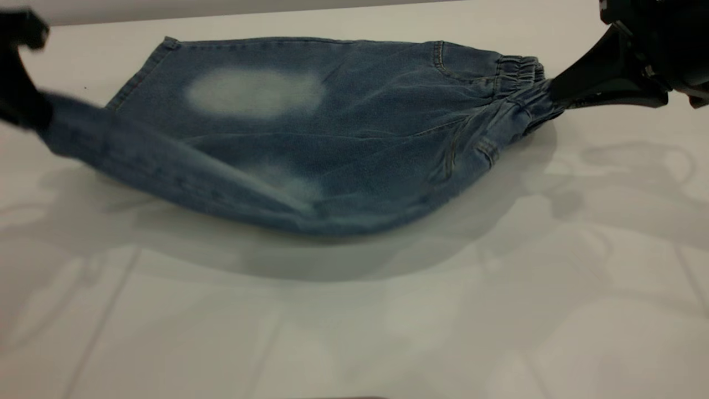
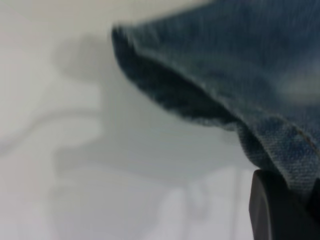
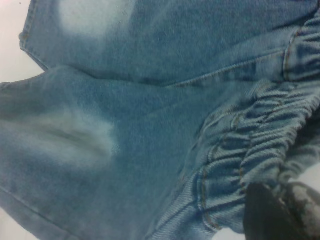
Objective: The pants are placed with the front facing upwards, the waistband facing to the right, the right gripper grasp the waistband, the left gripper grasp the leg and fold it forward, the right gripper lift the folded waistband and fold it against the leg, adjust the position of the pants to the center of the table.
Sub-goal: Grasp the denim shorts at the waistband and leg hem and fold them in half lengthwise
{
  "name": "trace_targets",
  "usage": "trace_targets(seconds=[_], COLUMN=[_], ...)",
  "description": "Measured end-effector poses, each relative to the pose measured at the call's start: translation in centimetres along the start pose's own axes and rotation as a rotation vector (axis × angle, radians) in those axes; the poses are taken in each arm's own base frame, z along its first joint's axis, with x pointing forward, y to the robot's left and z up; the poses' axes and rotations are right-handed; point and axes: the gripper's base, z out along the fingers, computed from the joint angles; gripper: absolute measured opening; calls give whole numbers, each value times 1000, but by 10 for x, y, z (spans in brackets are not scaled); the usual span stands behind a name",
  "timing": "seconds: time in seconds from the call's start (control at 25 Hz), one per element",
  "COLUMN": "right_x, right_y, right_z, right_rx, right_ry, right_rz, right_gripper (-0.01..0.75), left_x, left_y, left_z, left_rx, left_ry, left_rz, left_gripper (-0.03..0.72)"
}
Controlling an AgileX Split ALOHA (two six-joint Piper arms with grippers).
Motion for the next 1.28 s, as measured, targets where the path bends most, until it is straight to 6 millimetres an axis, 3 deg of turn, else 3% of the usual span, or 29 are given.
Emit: trace_targets(seconds=[0.2,0.44,0.64,0.84,1.04,1.28], right_x=[-20,-37,-48,-53,-66,-89], right_y=[5,9,9,-3,-14,-18], right_z=[-1,-2,0,15,32,38], right_rx=[-12,-12,-12,-7,-7,23], right_ry=[-54,-98,-122,-108,-115,-167], right_rz=[-28,-53,-60,-24,-17,-41], right_gripper=[30,30,30,30,30,30], left_x=[-28,-60,-86,-111,-127,-141], left_y=[-2,-2,-2,-1,0,3], left_z=[-9,-3,6,13,26,52], left_rx=[2,2,2,2,2,-2], left_ry=[-78,-130,-161,-198,-208,-203], left_rz=[30,42,72,94,105,130], left_gripper=[48,48,48,48,48,48])
